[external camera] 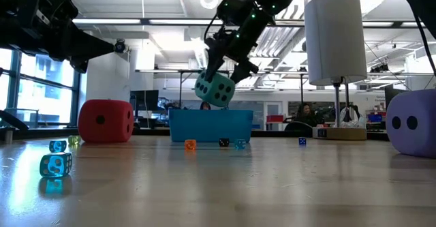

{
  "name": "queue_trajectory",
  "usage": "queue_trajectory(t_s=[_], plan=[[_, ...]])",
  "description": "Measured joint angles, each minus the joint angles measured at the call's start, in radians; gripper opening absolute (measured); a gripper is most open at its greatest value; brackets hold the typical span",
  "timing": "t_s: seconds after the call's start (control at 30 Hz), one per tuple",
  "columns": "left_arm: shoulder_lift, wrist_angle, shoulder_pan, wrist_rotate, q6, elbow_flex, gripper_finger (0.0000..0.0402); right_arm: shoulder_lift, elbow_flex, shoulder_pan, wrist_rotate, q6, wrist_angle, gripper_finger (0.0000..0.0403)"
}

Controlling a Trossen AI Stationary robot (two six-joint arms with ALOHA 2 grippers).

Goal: Pick & Place Dice
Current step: Put the big light blue die into the blue bin

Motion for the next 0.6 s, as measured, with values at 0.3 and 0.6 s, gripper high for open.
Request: queue_trajectory(t_s=[0.3, 0.6], plan=[[0.000, 0.000, 0.000, 0.000, 0.000, 0.000, 0.0000, 0.000, -0.017, 0.015, 0.034, -0.133, 0.036, 0.0399], [0.000, 0.001, 0.000, 0.000, 0.000, 0.000, 0.0000, 0.000, -0.017, 0.016, 0.036, -0.182, 0.027, 0.0400]])
